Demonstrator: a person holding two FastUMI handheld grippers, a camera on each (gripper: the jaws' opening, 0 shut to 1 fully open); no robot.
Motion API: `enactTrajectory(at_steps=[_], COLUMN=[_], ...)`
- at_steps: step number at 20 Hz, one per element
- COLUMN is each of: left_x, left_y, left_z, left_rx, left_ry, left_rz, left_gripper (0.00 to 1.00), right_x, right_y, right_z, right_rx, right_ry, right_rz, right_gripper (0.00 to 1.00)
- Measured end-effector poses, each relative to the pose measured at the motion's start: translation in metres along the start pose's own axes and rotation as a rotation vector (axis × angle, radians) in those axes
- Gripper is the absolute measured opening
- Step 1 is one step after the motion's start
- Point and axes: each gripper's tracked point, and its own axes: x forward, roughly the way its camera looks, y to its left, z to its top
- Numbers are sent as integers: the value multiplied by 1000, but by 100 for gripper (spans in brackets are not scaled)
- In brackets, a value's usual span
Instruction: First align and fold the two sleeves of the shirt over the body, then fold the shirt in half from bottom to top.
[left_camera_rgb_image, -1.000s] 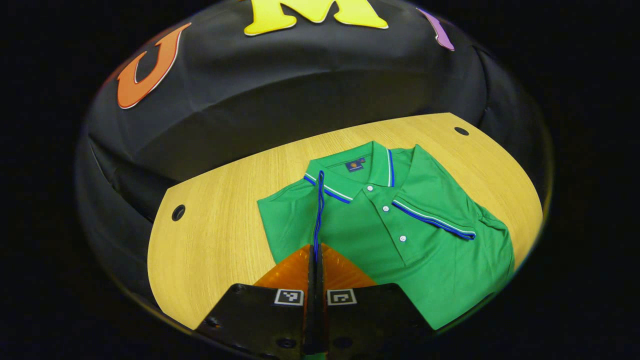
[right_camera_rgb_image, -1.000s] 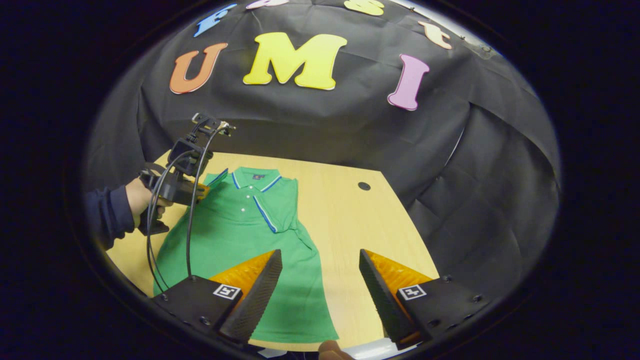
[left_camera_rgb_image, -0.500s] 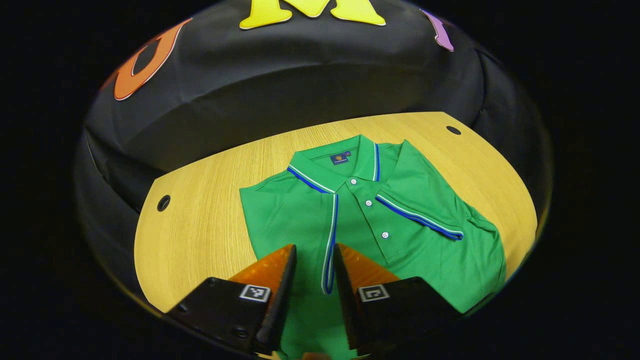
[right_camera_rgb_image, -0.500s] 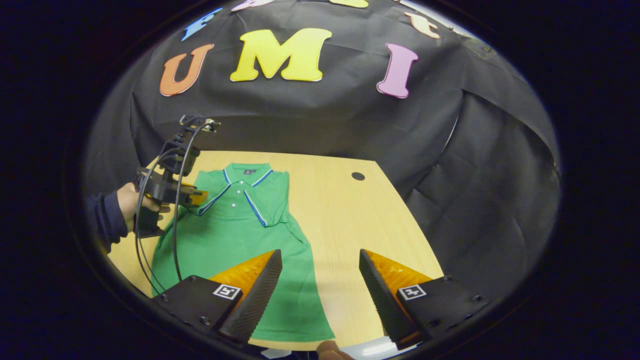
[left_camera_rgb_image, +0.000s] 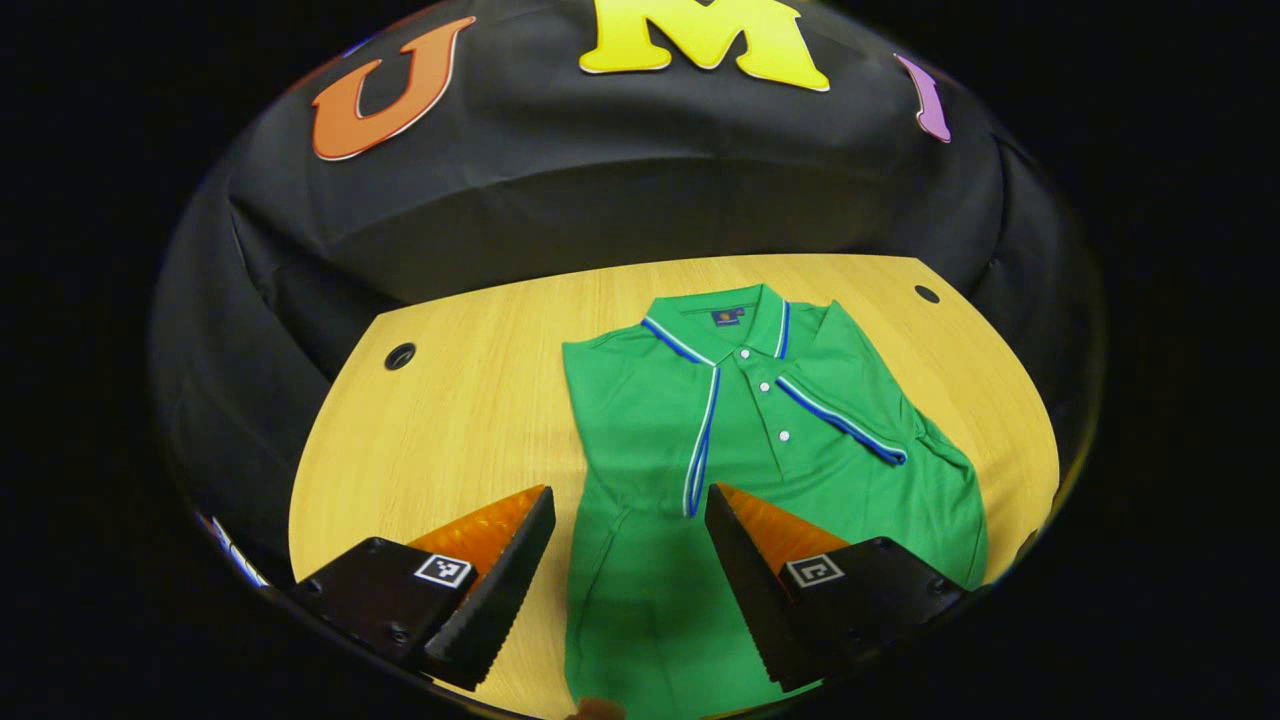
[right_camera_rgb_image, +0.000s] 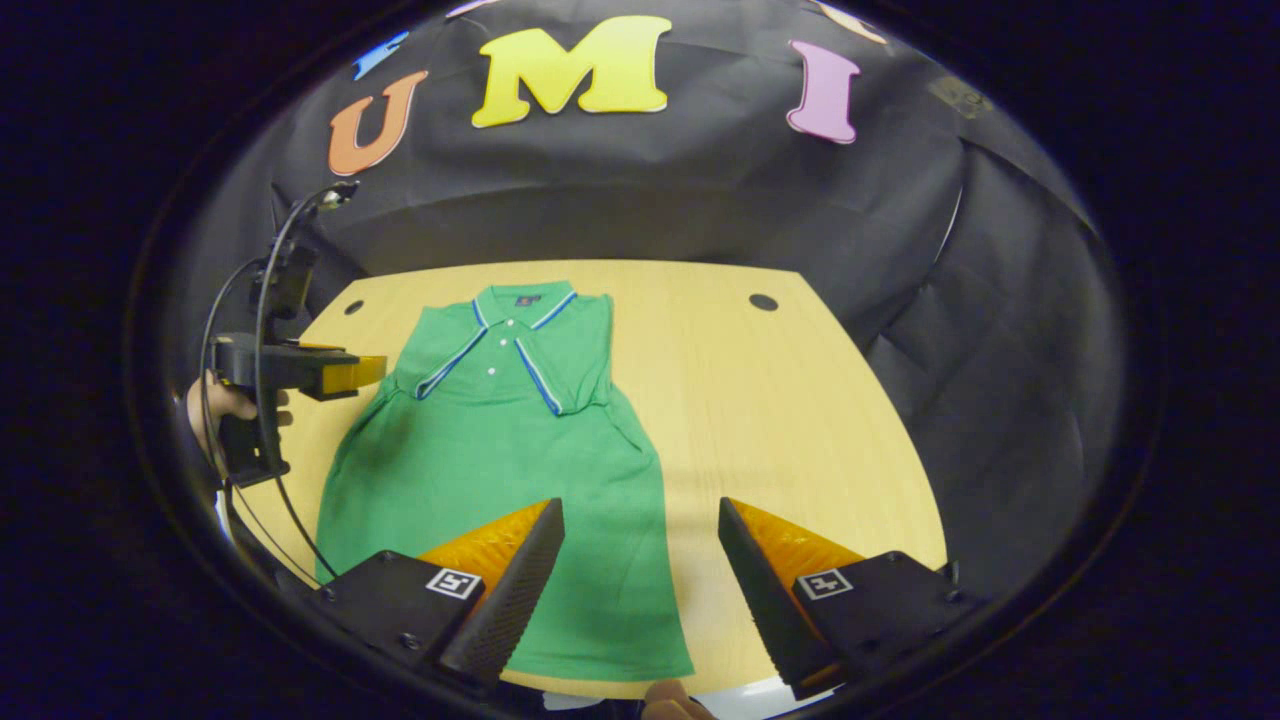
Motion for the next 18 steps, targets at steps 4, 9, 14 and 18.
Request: enactTrajectory(at_steps=[4, 9, 14, 18], left_x=[-31, -62, -100, -130], left_y=[3, 14, 9, 2], left_z=[-57, -135, -200, -244], left_rx=[-83, -169, -224, -202], left_ry=[108, 252, 417, 554], left_rz=[-29, -26, -58, -68], left_gripper=[98, 98, 98, 98], right_x=[18, 33, 25, 15], right_y=[-8, -11, -16, -21], right_z=[-34, -86, -126, -145], right_rx=[-4, 41, 47, 20], right_ry=[114, 268, 373, 409], right_rz=[-13, 20, 21, 12], right_gripper=[99, 98, 99, 99])
